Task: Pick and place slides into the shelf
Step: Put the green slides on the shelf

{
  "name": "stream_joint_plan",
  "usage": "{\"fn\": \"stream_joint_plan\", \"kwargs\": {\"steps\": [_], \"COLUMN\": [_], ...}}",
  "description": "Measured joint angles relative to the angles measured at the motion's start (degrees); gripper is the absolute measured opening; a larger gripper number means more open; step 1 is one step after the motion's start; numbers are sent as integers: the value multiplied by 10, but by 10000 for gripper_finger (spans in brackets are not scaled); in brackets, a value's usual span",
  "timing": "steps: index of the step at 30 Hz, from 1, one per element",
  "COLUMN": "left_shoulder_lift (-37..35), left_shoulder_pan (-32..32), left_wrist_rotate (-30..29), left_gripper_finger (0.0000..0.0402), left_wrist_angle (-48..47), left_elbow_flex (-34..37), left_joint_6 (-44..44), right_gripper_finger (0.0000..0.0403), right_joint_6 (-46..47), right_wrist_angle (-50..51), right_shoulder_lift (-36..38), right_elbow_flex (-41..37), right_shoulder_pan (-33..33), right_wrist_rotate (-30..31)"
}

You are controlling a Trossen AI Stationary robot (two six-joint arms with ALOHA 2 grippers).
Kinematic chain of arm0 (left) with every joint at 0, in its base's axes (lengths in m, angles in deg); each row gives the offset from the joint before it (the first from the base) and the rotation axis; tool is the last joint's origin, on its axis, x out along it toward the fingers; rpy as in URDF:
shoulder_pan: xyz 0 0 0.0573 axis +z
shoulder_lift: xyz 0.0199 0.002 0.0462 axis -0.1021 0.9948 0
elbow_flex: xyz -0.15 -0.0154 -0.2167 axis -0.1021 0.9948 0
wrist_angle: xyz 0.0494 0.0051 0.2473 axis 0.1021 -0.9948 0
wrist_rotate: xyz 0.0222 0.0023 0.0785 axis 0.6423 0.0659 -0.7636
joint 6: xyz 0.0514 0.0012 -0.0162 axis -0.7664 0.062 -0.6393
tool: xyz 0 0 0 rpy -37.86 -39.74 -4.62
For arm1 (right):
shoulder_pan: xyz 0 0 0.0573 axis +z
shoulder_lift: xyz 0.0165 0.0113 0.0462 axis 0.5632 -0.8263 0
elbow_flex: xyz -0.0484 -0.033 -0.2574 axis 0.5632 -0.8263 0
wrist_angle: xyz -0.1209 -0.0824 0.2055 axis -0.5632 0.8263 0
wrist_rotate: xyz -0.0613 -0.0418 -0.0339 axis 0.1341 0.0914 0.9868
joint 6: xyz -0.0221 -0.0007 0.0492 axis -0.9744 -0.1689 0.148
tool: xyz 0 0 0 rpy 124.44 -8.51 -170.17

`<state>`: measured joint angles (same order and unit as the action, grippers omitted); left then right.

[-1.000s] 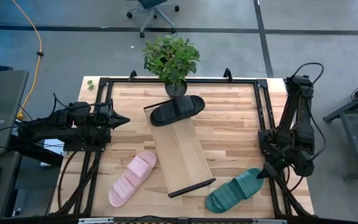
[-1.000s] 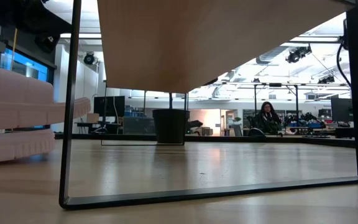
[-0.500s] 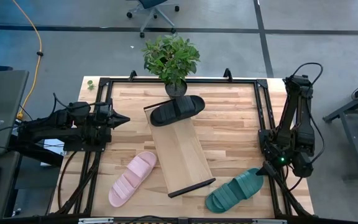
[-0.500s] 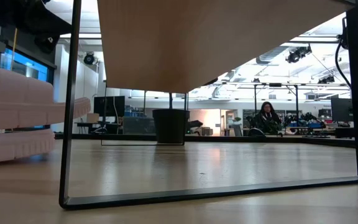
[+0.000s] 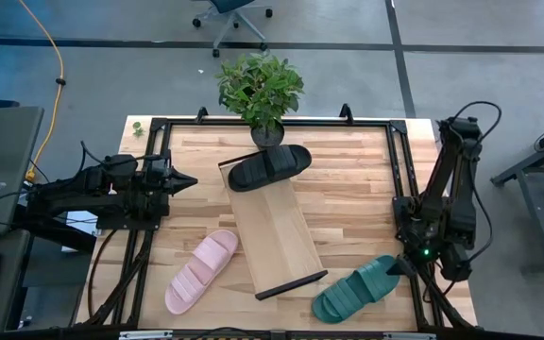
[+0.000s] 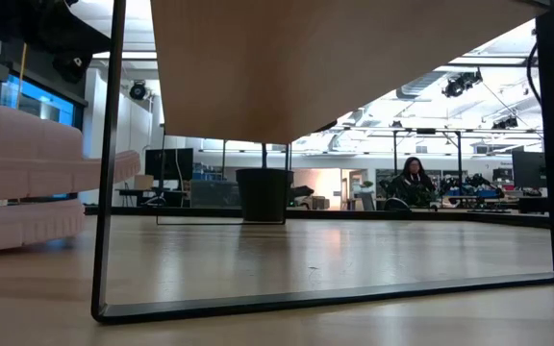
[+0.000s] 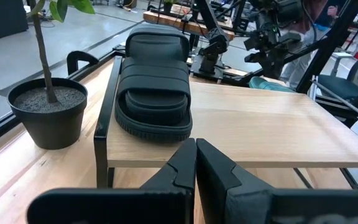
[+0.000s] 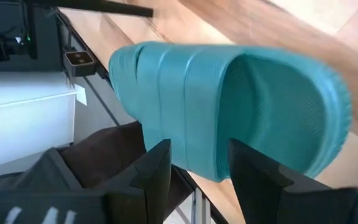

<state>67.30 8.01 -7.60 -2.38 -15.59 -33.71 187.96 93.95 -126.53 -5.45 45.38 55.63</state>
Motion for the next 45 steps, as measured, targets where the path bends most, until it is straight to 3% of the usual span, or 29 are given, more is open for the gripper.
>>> {"fn": "stream_joint_plan", "kwargs": {"steps": [22,37,45], "left_shoulder_lift": [0,0,0], "left_shoulder_pan": [0,0,0], "left_wrist_rotate": [7,17,17], "left_gripper_finger": [1,1,1], "left_wrist_angle": [0,-1,-1], "left_elbow_flex": [0,0,0], "left_joint_6": [-1,-15,-16], "right_gripper_finger": [143,33,12], "right_joint_6": [-10,-10,-14], "right_wrist_angle": [-137,-170,-195], "right_shoulder_lift": [-129,-143,-143], "right_elbow_flex": [0,0,0], "right_shoulder_pan": [-40,-40,-40], "right_wrist_rotate": [10,22,27]}}
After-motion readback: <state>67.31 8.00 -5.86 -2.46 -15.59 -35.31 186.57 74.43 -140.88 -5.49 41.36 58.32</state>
